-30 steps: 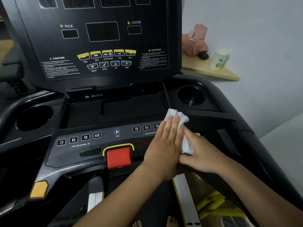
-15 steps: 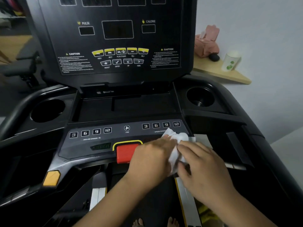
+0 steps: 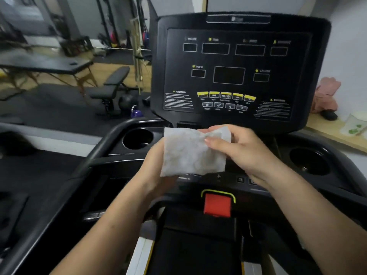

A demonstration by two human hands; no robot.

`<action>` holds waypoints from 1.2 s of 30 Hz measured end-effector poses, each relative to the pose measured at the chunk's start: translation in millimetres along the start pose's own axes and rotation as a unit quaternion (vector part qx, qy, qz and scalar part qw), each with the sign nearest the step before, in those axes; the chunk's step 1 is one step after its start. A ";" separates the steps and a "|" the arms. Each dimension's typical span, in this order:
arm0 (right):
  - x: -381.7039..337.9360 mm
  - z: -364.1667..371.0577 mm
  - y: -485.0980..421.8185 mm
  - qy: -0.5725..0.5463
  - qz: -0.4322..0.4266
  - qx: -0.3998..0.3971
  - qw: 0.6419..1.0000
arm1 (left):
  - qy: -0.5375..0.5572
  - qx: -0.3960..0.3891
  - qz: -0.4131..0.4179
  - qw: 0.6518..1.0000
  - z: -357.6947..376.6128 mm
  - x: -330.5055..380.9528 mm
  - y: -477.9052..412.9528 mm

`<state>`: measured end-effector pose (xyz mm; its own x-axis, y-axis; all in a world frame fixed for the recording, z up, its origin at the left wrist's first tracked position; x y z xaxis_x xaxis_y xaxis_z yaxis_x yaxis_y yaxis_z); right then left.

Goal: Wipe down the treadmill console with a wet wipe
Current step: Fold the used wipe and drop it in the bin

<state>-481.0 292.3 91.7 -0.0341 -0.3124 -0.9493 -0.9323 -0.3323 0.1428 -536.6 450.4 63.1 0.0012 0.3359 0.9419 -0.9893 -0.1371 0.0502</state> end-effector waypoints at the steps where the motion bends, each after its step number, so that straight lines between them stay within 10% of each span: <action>1: -2.4 9.0 -5.4 -0.016 -0.003 0.005 1.000 | 0.024 -0.013 0.013 1.000 -1.7 5.7 -1.3; 19: 28.4 -24.0 37.5 -0.121 -0.009 0.276 0.953 | -0.010 -0.094 0.069 0.993 42.4 -24.7 -34.8; 36: 127.3 -143.2 519.2 -0.008 0.064 0.720 0.691 | -0.007 -0.450 0.026 0.893 336.6 -120.0 297.2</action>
<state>-917.9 -47.4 85.1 -0.1420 -0.2431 -0.9595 -0.3122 0.9309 -0.1896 -781.5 55.7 76.7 -0.0519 0.3373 0.9400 -0.7045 0.6548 -0.2739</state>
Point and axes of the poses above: each hand's wrist, its own y-axis away from the middle knuckle, its own z-axis out of the palm, x = y × z, the point moved 5 cm from there along -y, towards the middle knuckle, and after that the axes turned 8 degrees about z, right-handed, at the moved point
